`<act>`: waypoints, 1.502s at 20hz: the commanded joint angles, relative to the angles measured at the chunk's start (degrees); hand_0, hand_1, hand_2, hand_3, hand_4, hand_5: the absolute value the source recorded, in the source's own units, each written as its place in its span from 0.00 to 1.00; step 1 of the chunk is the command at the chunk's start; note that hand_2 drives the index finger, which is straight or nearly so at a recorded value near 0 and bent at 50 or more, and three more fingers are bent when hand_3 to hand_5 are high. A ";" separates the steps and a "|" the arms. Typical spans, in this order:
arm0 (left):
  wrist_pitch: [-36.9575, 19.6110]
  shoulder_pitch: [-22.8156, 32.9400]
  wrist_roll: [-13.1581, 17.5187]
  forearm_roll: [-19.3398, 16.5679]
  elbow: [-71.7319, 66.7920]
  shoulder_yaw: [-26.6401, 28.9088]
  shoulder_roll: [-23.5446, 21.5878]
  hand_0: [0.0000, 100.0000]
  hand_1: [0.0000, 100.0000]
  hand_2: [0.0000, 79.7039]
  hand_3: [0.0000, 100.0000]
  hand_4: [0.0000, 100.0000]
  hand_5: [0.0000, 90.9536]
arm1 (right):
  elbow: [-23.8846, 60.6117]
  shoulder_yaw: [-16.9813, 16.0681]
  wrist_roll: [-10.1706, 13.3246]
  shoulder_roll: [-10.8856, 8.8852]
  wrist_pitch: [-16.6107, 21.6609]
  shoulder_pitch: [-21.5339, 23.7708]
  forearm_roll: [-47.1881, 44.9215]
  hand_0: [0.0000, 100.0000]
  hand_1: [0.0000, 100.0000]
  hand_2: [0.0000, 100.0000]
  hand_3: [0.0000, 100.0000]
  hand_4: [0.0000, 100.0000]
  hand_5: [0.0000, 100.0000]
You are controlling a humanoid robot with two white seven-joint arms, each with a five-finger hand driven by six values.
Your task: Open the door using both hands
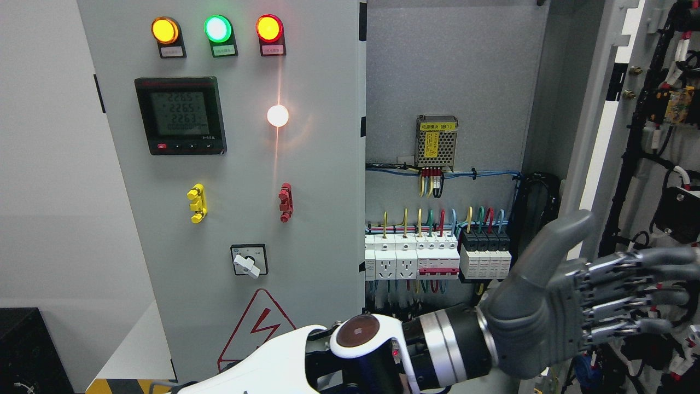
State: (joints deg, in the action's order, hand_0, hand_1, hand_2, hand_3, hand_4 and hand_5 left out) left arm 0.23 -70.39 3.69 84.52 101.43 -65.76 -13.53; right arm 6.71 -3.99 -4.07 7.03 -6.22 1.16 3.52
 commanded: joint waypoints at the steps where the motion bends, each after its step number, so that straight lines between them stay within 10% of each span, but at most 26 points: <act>1: -0.23 7.79 0.00 -0.06 12.83 2.30 -17.66 0.00 0.00 0.00 0.00 0.00 0.00 | 0.06 0.03 0.03 0.00 0.07 0.77 -0.09 0.19 0.00 0.00 0.00 0.00 0.00; 16: -0.75 44.35 0.26 -0.41 13.98 14.42 -34.28 0.00 0.00 0.00 0.00 0.00 0.00 | -0.03 -0.05 -0.06 0.00 -0.02 0.86 0.00 0.19 0.00 0.00 0.00 0.00 0.00; 30: -3.56 78.10 0.35 -15.00 3.27 28.57 -33.32 0.00 0.00 0.00 0.00 0.00 0.00 | -0.03 -0.14 0.03 0.00 -0.02 0.94 0.00 0.19 0.00 0.00 0.00 0.00 0.00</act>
State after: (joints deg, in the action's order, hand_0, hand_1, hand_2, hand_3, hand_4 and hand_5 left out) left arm -2.13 -4.32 4.06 73.46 111.08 -46.35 -44.07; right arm 6.66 -4.09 -4.06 7.03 -6.22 1.98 3.51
